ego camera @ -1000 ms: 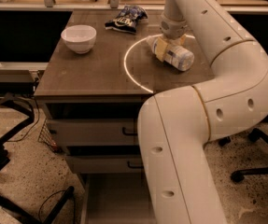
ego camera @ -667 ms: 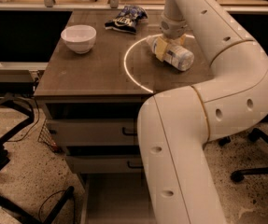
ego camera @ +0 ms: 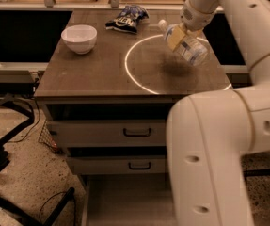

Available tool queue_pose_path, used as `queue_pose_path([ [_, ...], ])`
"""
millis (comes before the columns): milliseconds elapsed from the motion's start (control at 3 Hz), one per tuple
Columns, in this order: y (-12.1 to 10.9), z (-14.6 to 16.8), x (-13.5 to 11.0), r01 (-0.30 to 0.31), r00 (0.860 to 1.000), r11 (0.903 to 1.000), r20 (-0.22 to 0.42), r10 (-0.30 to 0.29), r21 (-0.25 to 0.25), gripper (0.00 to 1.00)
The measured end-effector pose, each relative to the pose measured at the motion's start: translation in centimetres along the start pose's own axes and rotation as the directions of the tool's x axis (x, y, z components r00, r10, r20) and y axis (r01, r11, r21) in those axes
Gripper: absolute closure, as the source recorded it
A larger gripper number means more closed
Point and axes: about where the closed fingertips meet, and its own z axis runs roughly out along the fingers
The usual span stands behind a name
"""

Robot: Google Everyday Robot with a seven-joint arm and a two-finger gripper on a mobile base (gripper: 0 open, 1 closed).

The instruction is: Place blue plastic bottle upright

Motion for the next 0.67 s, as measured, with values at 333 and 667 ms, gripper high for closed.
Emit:
queue_pose_path([
  [333,-1.7,-3.0,2.1,-0.034,0.991,0.9965,0.126,0.043,-0.076,1.0],
  [667,-3.6,-5.9,4.4,0.028,0.923,0.977,0.38,0.056,-0.211,1.0],
])
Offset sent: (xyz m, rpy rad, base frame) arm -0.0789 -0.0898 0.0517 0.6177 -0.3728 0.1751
